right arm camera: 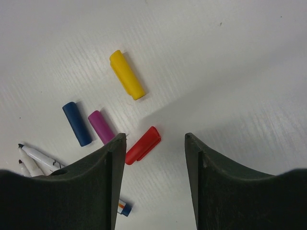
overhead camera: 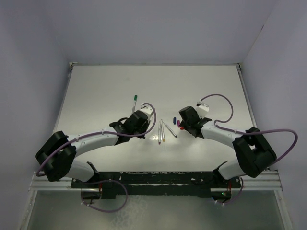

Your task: Insert the pens into the pen caps

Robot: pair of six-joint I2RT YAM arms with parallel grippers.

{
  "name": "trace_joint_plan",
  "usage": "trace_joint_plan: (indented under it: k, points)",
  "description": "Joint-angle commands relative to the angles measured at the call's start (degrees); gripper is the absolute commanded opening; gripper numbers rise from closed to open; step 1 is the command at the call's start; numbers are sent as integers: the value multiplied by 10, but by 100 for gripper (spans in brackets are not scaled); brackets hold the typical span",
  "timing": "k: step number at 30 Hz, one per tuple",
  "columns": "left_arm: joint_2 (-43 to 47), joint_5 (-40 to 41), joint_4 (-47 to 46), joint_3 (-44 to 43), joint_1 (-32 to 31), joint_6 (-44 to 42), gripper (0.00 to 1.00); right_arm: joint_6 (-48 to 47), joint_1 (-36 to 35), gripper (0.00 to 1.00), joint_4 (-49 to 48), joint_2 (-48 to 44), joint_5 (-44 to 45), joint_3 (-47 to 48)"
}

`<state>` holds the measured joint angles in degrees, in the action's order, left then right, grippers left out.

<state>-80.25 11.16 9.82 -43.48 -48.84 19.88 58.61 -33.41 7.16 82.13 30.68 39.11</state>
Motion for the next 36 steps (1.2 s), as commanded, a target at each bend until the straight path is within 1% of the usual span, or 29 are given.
trace_joint_plan:
  k: [1, 11, 19, 24, 30, 36]
  points:
    - [5, -3, -26, -5, -2, -7, 0, 13, -6, 54, 11, 24, 12, 30]
    - [8, 4, -26, -5, -2, -9, 0, 13, -28, 53, 38, 66, 13, 59]
    - [9, 11, -27, -7, -2, -15, 0, 37, -56, 52, 81, 80, 13, 57]
    - [9, 11, -30, -6, -2, -15, 0, 42, -58, 48, 95, 89, 26, 61]
    - [8, 9, -32, -6, -2, -12, 0, 56, -57, 49, 116, 97, 44, 67]
    - [-1, 5, -33, -10, -2, -16, 0, 56, -57, 47, 118, 111, 43, 69]
